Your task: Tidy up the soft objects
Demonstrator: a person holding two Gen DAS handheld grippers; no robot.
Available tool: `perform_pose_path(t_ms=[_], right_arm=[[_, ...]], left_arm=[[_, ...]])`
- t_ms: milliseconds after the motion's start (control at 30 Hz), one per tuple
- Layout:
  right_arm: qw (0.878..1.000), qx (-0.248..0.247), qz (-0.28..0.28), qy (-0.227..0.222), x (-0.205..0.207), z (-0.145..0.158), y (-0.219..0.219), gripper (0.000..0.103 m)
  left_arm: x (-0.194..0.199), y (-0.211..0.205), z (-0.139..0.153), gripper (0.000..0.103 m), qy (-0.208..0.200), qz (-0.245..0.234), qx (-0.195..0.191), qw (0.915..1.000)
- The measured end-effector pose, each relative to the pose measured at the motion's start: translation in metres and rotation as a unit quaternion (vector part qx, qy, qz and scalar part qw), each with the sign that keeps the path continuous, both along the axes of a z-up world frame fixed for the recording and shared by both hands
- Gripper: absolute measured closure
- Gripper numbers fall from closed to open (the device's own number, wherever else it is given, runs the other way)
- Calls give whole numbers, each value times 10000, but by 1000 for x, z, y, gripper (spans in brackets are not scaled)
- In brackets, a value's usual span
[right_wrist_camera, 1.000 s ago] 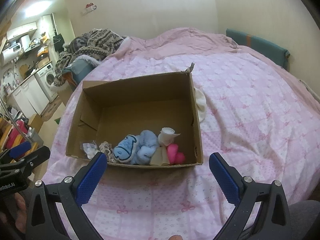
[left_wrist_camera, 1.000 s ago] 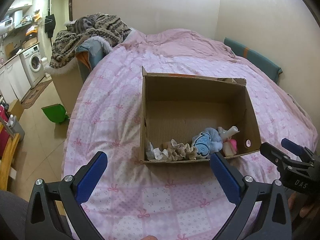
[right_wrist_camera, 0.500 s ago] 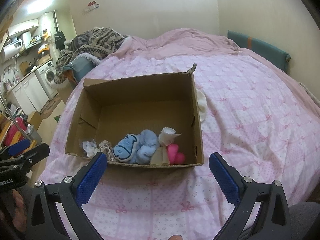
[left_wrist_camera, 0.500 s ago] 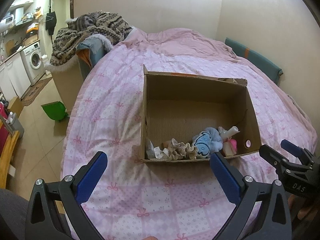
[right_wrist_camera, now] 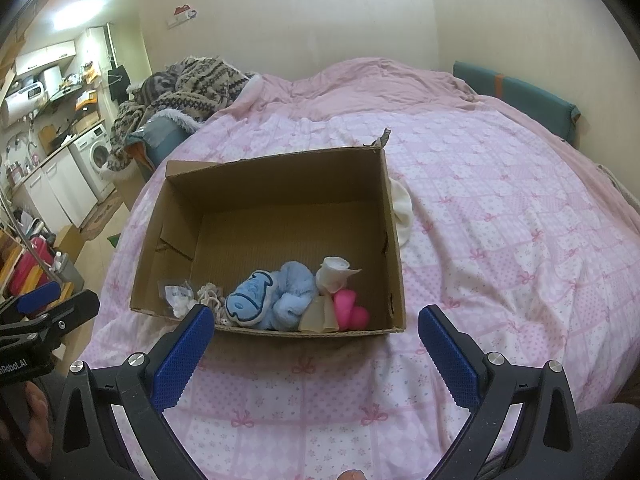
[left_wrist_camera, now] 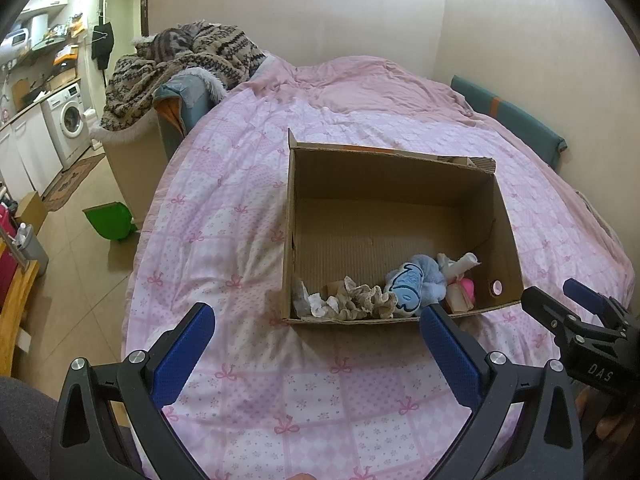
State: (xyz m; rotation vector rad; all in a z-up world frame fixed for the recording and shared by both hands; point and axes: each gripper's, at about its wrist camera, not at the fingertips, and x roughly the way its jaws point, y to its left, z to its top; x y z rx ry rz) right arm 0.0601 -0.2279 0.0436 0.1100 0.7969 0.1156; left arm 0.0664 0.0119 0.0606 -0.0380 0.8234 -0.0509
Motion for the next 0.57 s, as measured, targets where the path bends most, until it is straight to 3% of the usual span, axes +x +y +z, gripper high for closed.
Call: perform_pose_path(t_ms=[567], right_arm=[[10000, 3, -1, -6, 0, 0, 0, 0]], left_arm=[[-1, 1, 0, 1, -21, -21, -55, 10000]])
